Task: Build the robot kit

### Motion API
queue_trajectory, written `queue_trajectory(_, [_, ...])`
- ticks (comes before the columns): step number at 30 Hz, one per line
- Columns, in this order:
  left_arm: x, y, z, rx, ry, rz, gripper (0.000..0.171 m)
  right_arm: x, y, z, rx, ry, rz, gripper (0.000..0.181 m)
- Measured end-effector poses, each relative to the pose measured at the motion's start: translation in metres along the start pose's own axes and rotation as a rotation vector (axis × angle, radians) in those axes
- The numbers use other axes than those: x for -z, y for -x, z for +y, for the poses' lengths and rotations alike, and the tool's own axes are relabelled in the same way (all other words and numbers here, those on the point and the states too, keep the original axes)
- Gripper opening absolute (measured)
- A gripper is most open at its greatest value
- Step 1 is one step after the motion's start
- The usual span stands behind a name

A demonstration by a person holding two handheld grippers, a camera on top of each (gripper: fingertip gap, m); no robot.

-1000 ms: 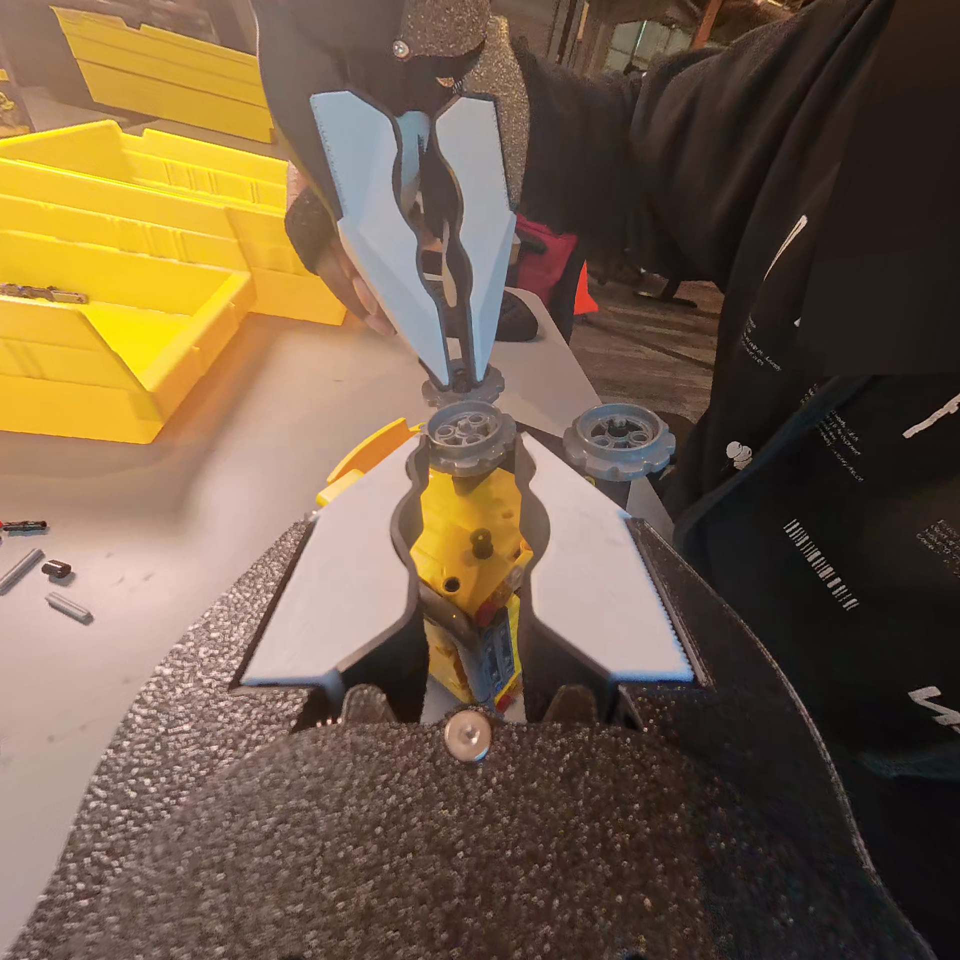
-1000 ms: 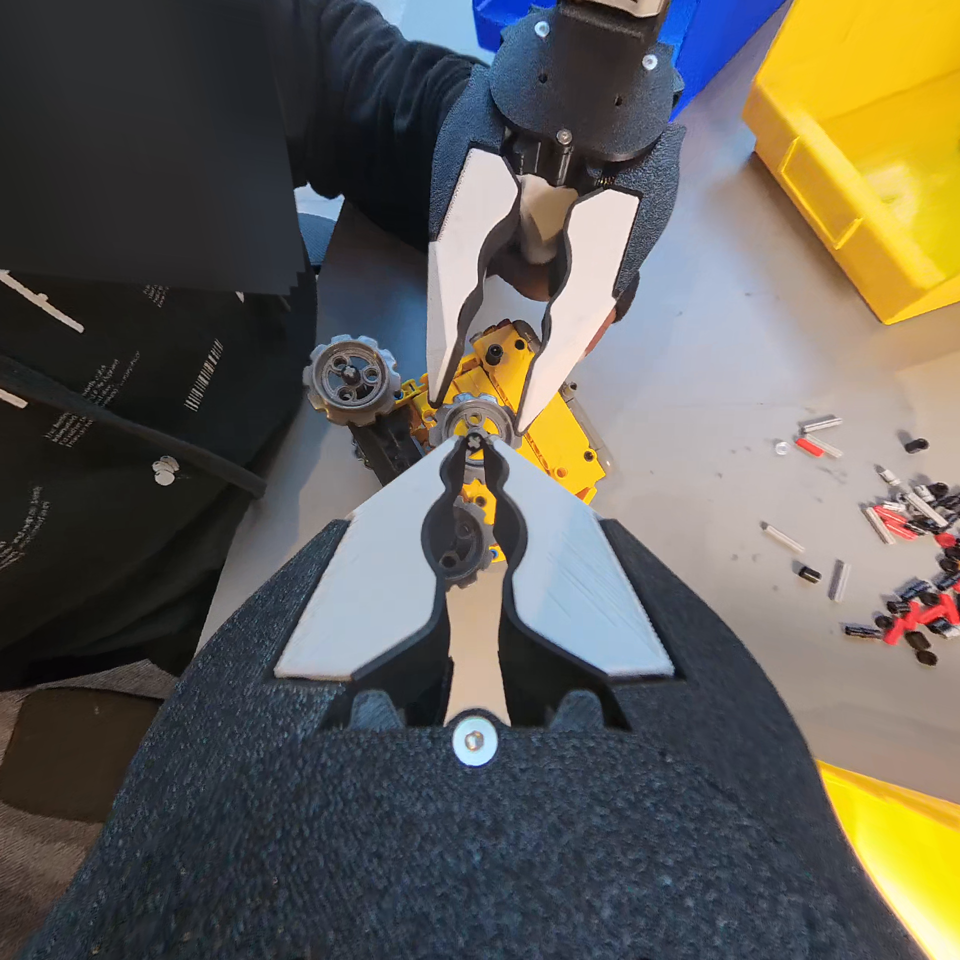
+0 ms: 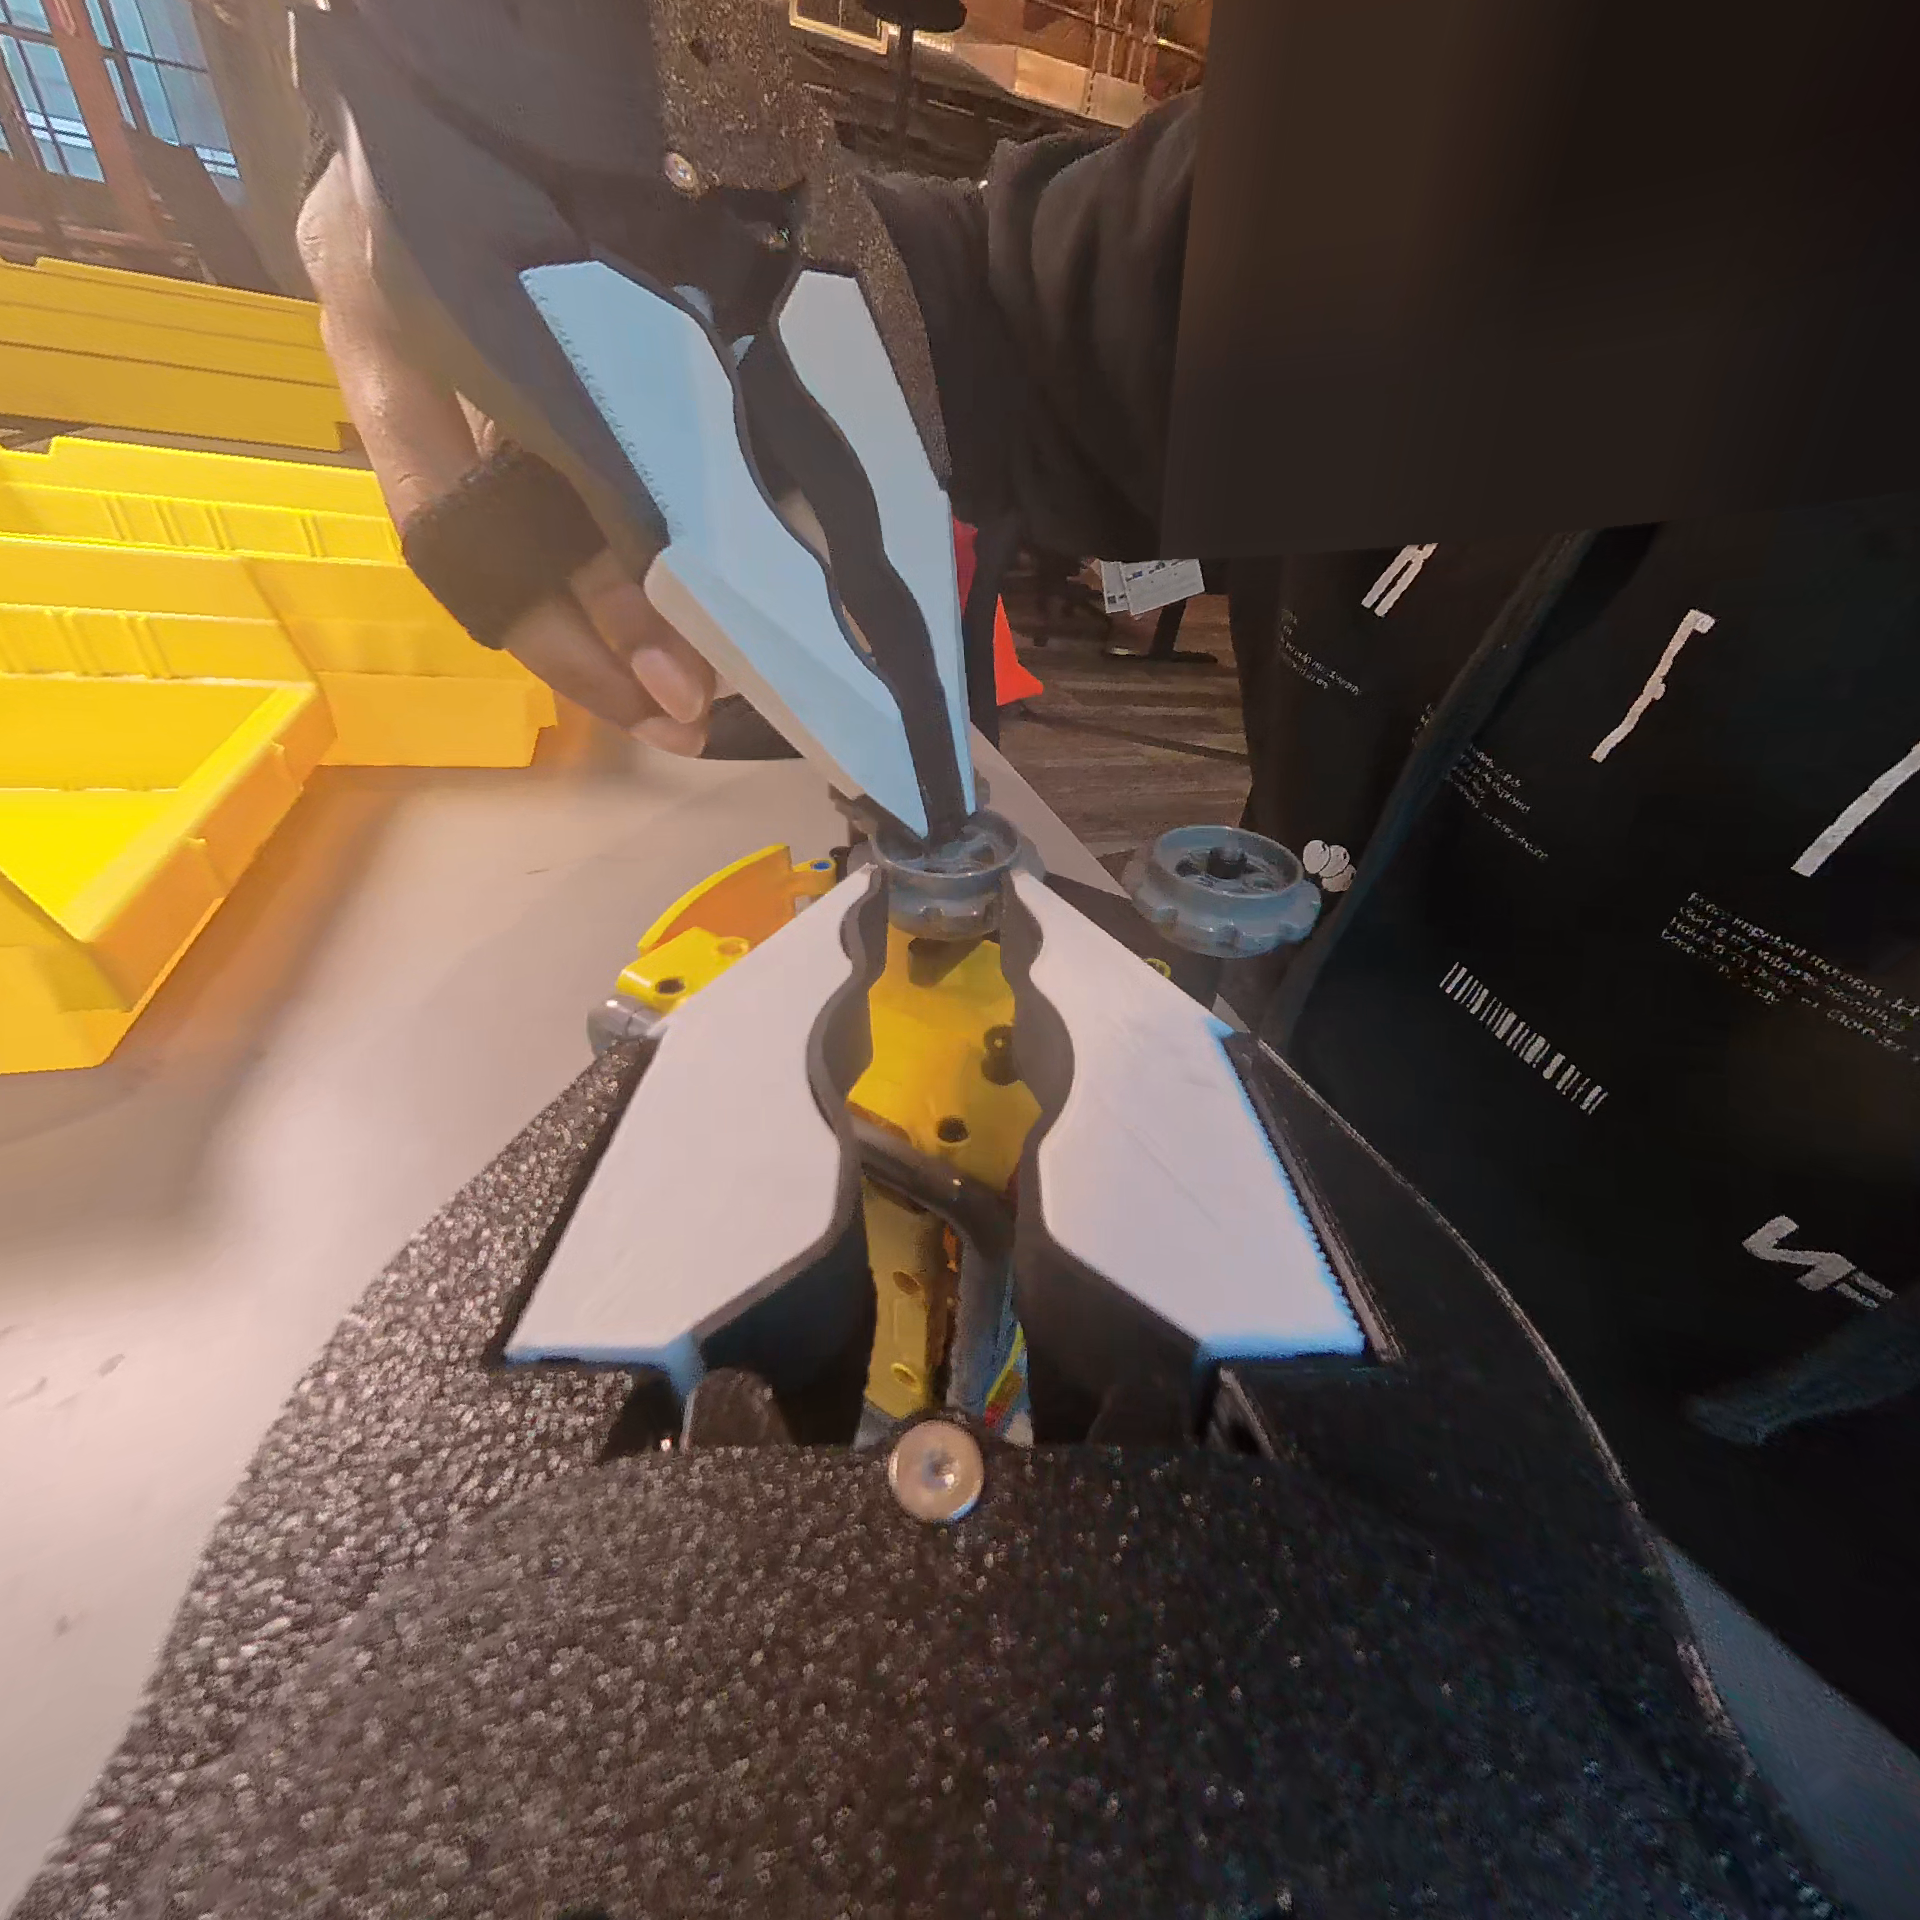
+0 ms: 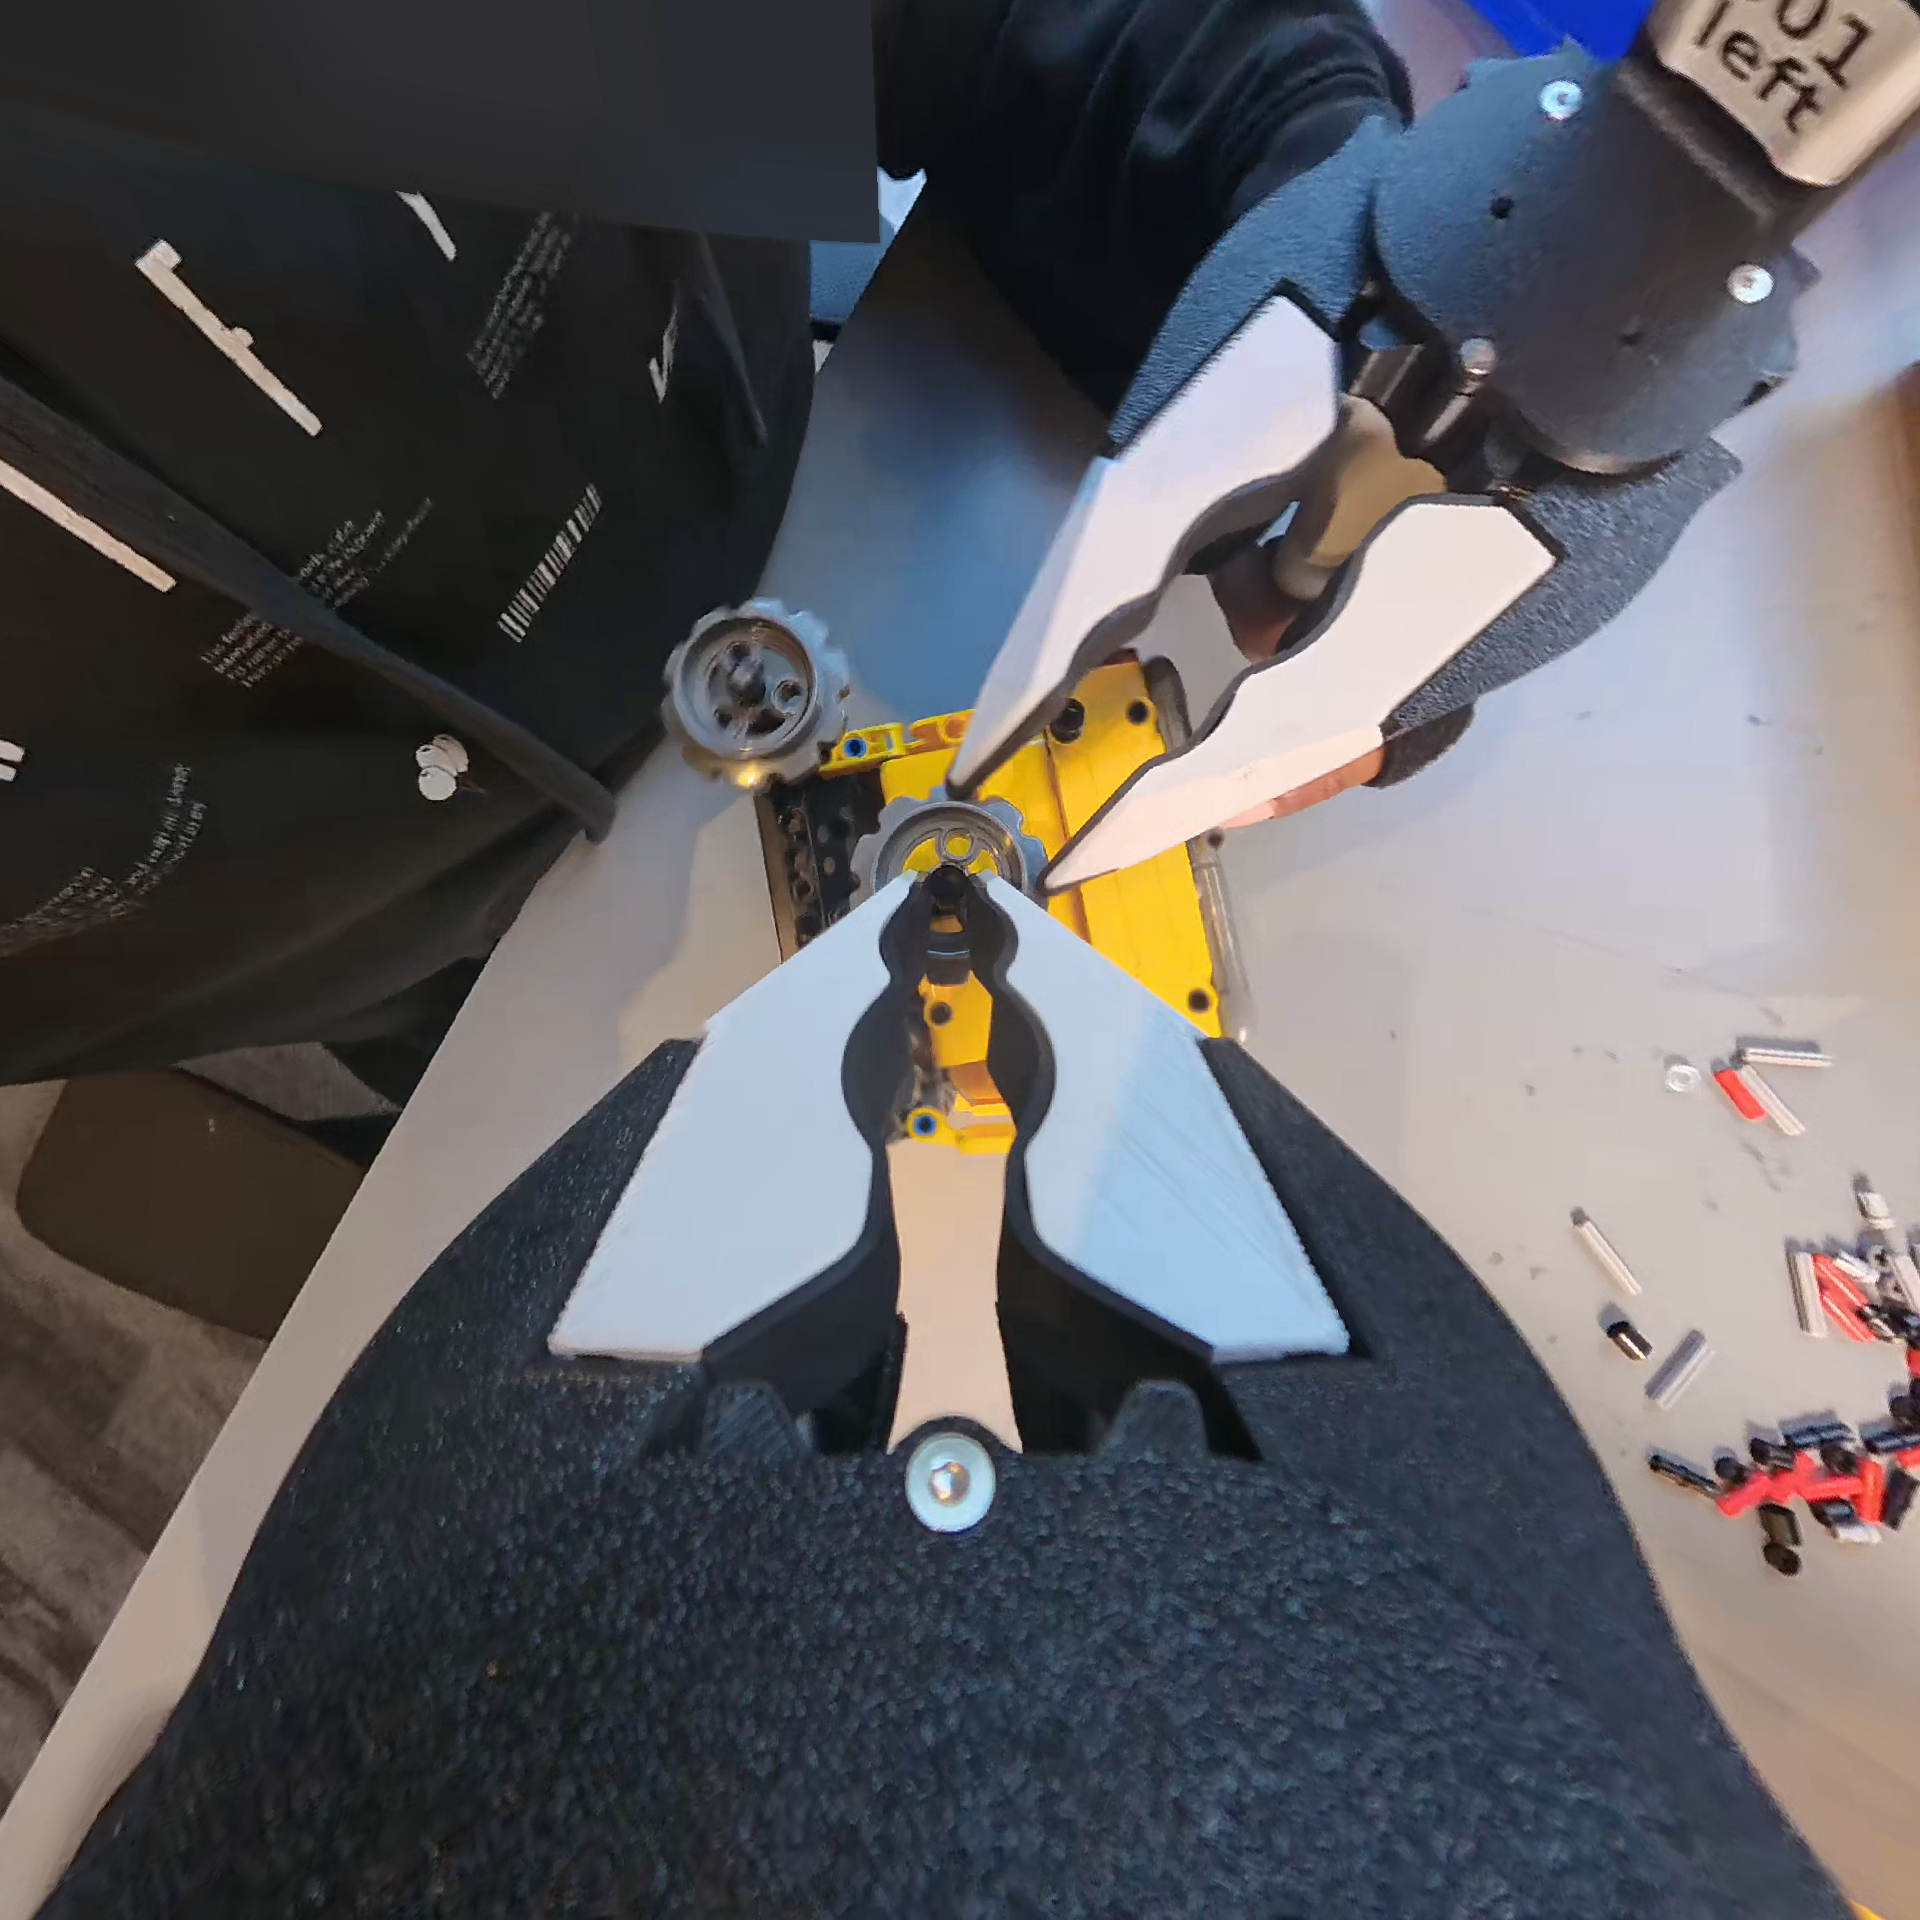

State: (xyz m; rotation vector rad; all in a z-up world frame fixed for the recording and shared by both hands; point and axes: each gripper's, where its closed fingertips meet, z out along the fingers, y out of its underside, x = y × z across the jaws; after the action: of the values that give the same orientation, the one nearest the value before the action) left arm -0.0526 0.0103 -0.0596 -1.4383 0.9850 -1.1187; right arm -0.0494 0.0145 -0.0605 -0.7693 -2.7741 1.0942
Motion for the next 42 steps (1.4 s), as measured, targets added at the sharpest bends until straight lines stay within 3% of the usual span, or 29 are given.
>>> queue_trajectory(17, [-0.002, -0.004, 0.002, 0.018, 0.009, 0.021, 0.021, -0.004, 0.007, -0.002, 0.167, 0.224, 0.036, 0.006])
queue_trajectory(34, [-0.005, -0.008, 0.004, -0.046, 0.080, -0.034, 0.021, -0.010, 0.012, 0.002, 0.239, 0.587, 0.008, 0.006])
queue_trajectory(42, [-0.003, -0.009, 0.008, -0.045, 0.100, -0.035, 0.026, -0.011, 0.010, 0.004, 0.148, 0.523, 0.057, 0.006])
